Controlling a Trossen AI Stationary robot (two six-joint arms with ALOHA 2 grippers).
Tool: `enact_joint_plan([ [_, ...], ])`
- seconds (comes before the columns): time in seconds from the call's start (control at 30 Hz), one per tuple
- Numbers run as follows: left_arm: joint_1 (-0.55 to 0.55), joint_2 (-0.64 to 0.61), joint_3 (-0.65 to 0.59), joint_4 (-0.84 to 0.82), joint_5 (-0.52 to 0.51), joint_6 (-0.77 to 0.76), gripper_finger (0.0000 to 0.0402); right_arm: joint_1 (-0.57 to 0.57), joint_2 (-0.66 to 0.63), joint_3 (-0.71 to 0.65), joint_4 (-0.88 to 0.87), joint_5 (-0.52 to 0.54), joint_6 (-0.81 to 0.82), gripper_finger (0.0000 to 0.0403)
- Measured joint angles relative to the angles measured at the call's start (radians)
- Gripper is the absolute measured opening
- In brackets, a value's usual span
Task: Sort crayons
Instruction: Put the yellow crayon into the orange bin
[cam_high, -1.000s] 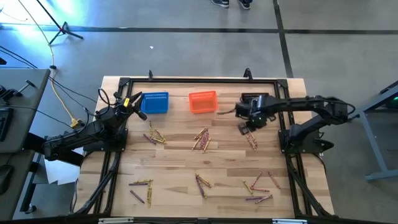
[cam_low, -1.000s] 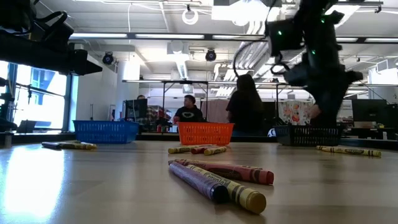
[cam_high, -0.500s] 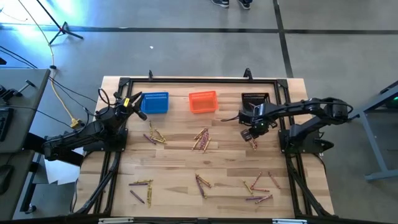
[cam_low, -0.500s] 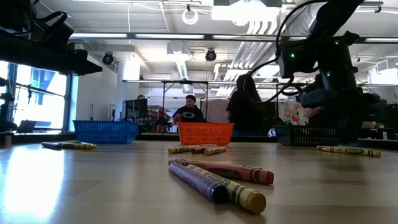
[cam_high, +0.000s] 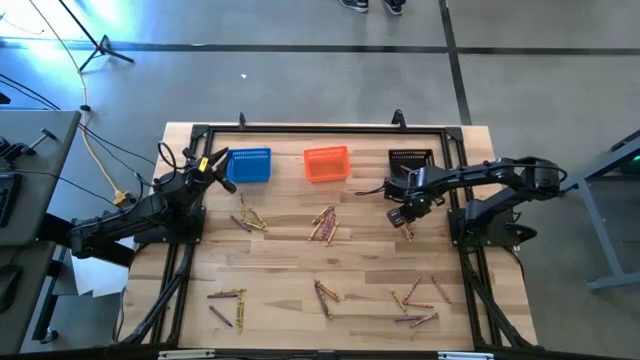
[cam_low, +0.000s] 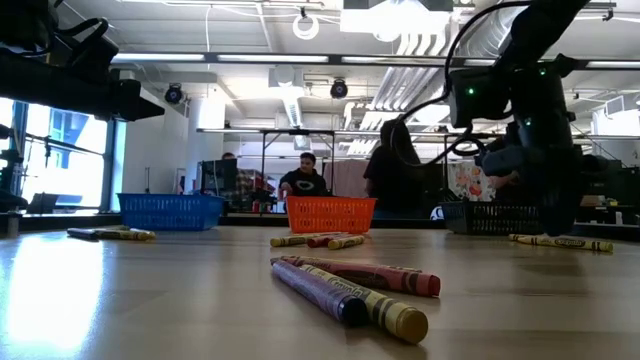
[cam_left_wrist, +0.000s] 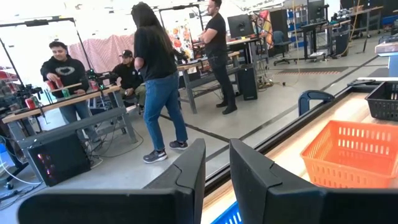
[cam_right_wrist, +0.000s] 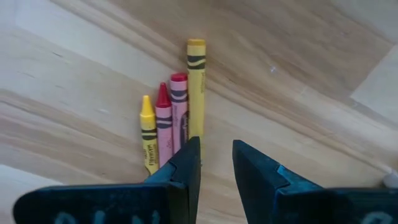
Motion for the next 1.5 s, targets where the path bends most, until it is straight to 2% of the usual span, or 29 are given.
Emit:
enact_joint_plan([
  [0.27,0.000,0.000,0.000,0.000,0.000,0.000,0.0060,0.000,0.000,0.000,0.047,-0.006,0.008,0.0078],
  [1.03,0.000,0.000,0.000,0.000,0.000,0.001,0.0060,-0.002,-0.001,0.000,0.047,0.072,0.019,0.0078],
  [1.5,0.000,0.000,0.000,0.000,0.000,0.000,0.0060,-0.003,-0.006,-0.088,0.108,0.028,0.072,0.0078],
])
